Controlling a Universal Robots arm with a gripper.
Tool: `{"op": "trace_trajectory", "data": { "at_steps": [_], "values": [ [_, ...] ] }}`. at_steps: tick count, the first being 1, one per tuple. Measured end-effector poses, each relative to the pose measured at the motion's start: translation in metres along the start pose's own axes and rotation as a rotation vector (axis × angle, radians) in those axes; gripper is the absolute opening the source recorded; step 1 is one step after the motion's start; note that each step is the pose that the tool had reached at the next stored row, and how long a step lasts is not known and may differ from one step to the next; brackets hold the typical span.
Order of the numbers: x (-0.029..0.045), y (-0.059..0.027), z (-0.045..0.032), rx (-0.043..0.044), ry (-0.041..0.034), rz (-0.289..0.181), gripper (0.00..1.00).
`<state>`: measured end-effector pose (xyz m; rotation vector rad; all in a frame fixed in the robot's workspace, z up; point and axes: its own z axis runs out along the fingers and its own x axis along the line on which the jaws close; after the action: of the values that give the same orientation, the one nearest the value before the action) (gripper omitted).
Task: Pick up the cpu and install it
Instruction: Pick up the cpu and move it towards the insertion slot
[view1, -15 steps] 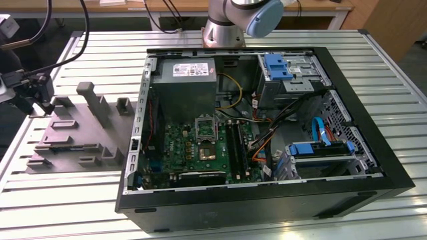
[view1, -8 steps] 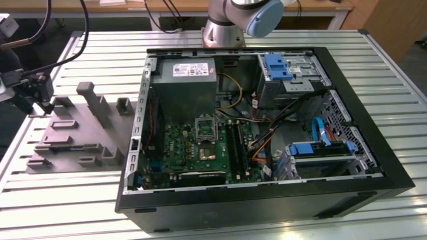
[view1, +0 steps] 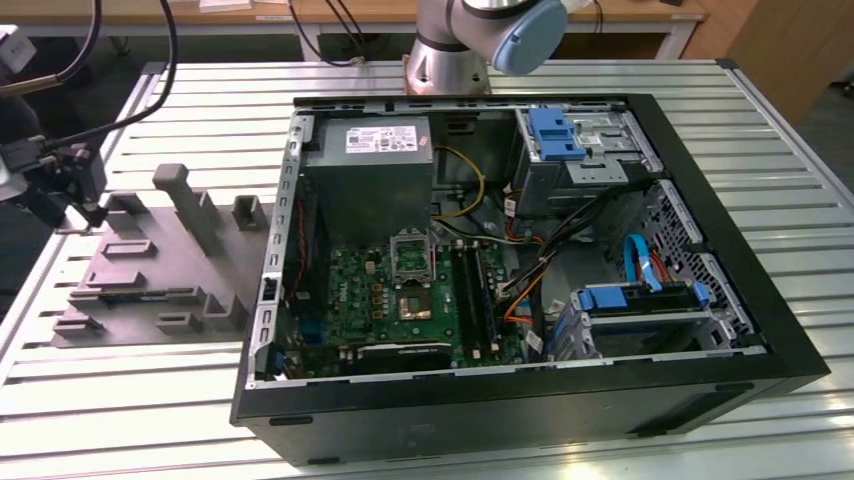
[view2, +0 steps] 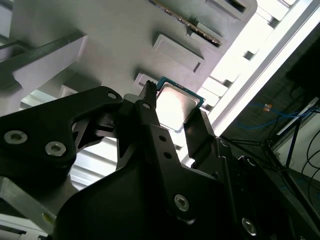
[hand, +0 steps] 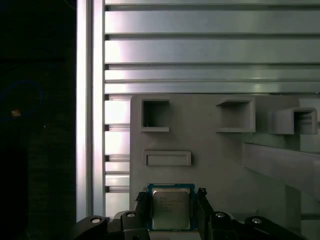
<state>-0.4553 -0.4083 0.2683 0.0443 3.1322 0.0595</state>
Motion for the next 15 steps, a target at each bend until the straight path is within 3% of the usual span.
{"op": "trace_trajectory", "data": {
  "at_steps": [15],
  "values": [
    [-0.0001, 0.0001, -0.0040, 0.0006, 0.0000, 0.000, 0.47]
  ]
}}
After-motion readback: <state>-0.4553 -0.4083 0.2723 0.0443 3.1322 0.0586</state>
